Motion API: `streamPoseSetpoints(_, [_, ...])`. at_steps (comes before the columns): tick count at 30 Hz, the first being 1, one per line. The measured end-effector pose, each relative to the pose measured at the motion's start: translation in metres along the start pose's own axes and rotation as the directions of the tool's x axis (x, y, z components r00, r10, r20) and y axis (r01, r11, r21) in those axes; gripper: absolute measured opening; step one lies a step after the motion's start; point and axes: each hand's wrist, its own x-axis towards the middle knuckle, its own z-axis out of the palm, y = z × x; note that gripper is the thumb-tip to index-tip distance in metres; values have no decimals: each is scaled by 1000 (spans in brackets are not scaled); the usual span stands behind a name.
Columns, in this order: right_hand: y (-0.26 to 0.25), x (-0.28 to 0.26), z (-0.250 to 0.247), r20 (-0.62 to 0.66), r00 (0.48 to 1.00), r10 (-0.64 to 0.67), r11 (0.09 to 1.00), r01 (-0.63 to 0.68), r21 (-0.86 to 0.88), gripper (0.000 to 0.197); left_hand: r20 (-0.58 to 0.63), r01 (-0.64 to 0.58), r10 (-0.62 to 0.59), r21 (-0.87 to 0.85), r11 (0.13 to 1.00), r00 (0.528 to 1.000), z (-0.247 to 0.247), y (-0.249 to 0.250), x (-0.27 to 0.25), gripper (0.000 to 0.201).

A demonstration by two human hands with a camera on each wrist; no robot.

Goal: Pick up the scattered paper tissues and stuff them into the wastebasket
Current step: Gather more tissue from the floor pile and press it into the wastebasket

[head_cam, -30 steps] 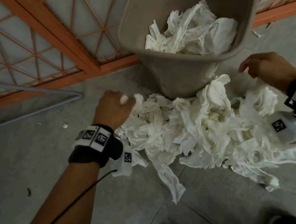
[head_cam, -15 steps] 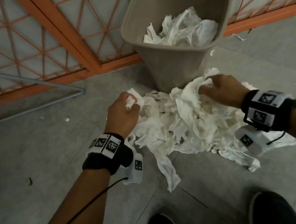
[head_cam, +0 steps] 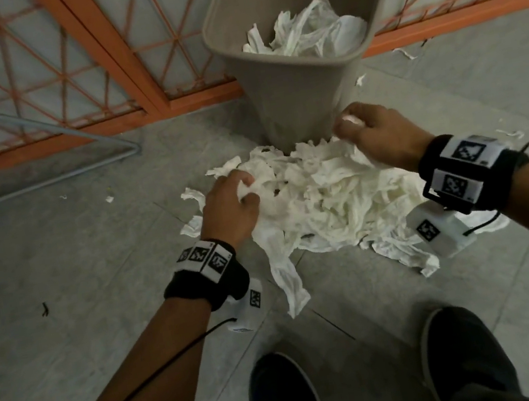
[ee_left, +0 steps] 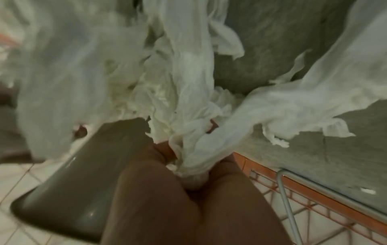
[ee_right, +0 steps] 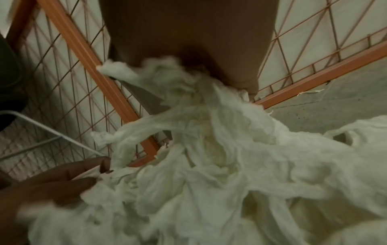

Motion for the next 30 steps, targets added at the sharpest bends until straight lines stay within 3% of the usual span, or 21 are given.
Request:
streamPoseSetpoints(3, [-3,-3,-4,5,1000,3,997,-3,-77,32,-66,-56,52,-47,997,996,-7,17,-2,33])
streamPoseSetpoints(5, [0,-2,0,-22,997,-71,984,66,-166,24,-76,-147,145,-30,989,986,-4,30,-9,31])
streamPoseSetpoints(7, [4,-2,6,-24,989,-147,965,138,-224,7,-13,-203,203,28,979,979,7,40,-19,28])
streamPoseSetpoints(10, [8,-4,9,4,971,-238,950,234,-206,21,199,-223,188,174,959,962,34,40,-31,50])
streamPoseSetpoints(12, [9,-8,7,-26,961,-275,946,266,-185,23,301,-250,161,286,925,940,48,32,-36,42])
streamPoseSetpoints(14, [6,-14,2,-36,965,-261,956,253,-149,23,323,-250,146,309,918,935,51,26,-36,33])
streamPoseSetpoints(16, [3,-16,-3,13,974,-225,963,225,-149,19,290,-204,134,227,952,948,47,23,-32,40])
streamPoseSetpoints(17, [1,-16,-5,53,978,-204,960,210,-187,23,282,-184,129,178,967,951,43,23,-30,46])
streamPoseSetpoints(19, [0,-18,-8,165,976,-143,931,190,-313,53,315,-193,138,152,969,939,37,24,-27,57])
streamPoseSetpoints(22, [7,-19,0,259,965,-41,872,161,-462,82,440,-283,125,315,906,889,40,27,-29,67])
streamPoseSetpoints(24, [17,-19,8,266,964,6,807,153,-571,67,503,-329,90,411,850,860,50,26,-35,76])
streamPoseSetpoints(27, [24,-24,10,256,966,-50,723,211,-657,13,503,-392,108,502,771,857,57,22,-37,55])
streamPoseSetpoints(28, [28,-25,11,248,966,-76,726,224,-650,6,486,-395,129,496,773,864,57,21,-36,46])
streamPoseSetpoints(30, [35,-25,10,261,962,-78,760,227,-609,20,420,-356,167,425,832,892,51,21,-33,38])
